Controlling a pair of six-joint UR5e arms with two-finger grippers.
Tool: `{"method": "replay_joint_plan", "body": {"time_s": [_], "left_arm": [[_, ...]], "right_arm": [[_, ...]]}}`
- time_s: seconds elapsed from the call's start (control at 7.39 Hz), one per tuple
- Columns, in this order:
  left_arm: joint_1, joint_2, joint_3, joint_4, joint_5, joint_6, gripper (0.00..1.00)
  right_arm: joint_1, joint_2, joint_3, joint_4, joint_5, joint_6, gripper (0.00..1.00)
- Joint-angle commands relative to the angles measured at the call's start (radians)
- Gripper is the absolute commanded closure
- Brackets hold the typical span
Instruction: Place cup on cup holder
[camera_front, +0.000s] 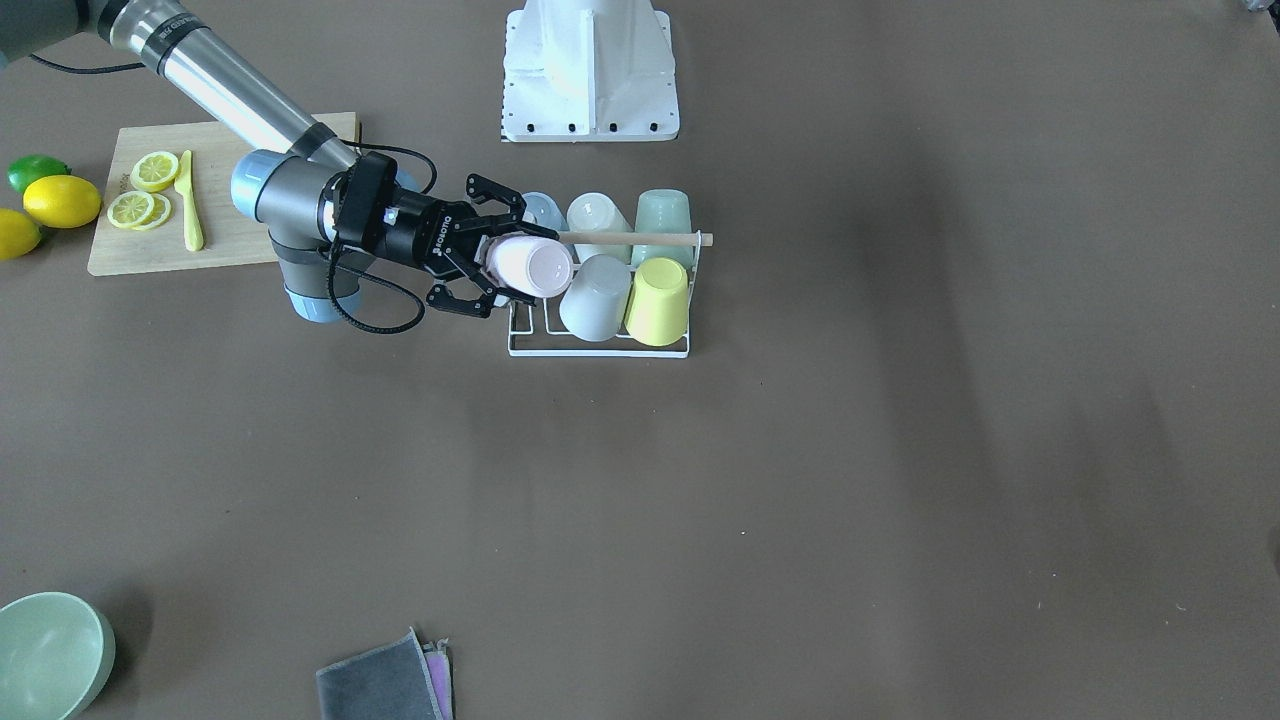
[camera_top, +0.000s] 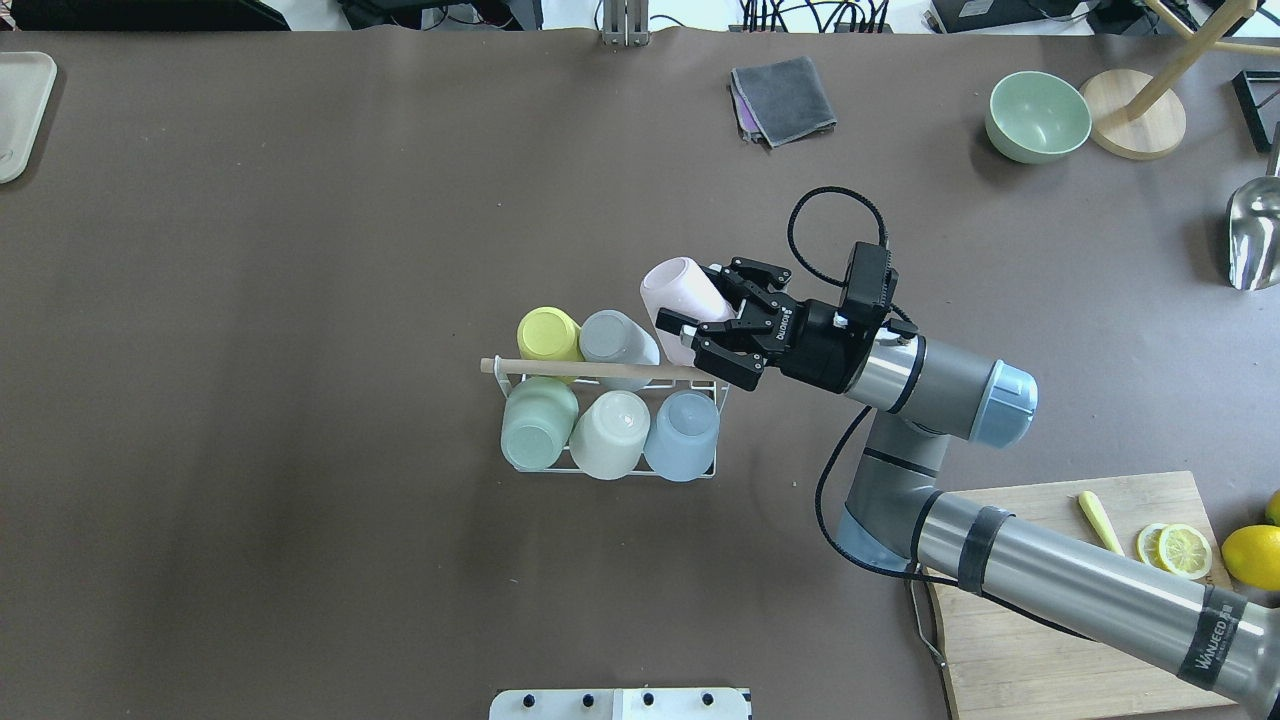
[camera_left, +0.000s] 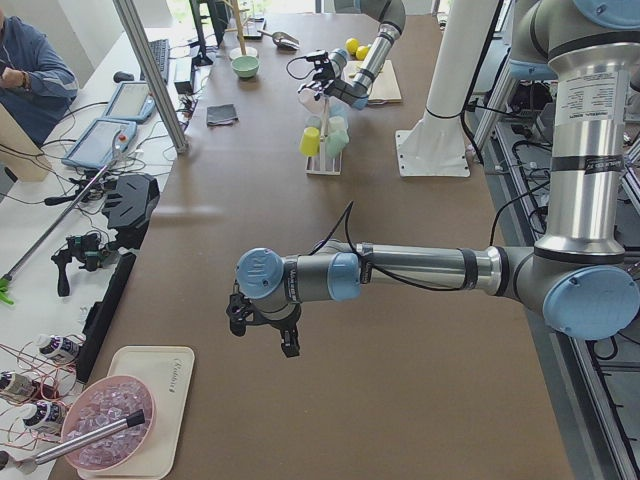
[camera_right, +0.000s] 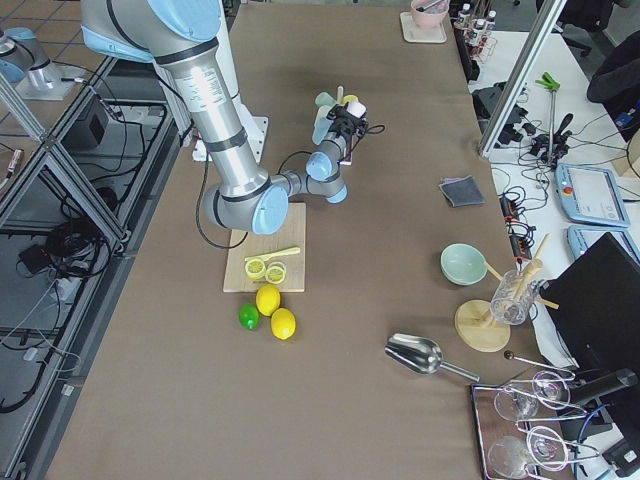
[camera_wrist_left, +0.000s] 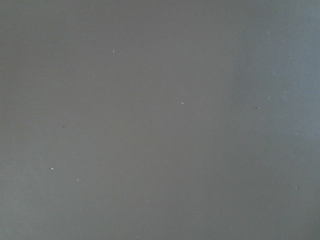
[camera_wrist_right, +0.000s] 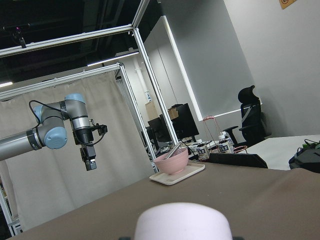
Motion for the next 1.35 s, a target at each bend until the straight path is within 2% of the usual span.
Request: {"method": "replay_joint_plan", "body": {"time_s": [0.0, 0.27, 0.95, 1.22], "left_arm": [[-0.006, 0.0, 0.003, -0.007, -0.003, 0.0, 0.02], [-0.009, -0.004, -0.001, -0.004, 0.001, 0.002, 0.02], [-0.014, -0.001, 0.005, -0.019, 0.007, 0.008, 0.02], [-0.014, 0.0, 0.011, -0.046, 0.036, 0.008, 0.02]], "right_arm": [[-0.001, 0.006, -0.01, 0.002, -0.001, 0.0, 1.0], [0.001, 0.008, -0.01, 0.003, -0.006, 0.006, 0.0], [0.021, 0.008, -0.001, 0.005, -0.007, 0.015, 0.0], [0.106, 0.009, 0.02, -0.012, 0.002, 0.029, 0.0]]}}
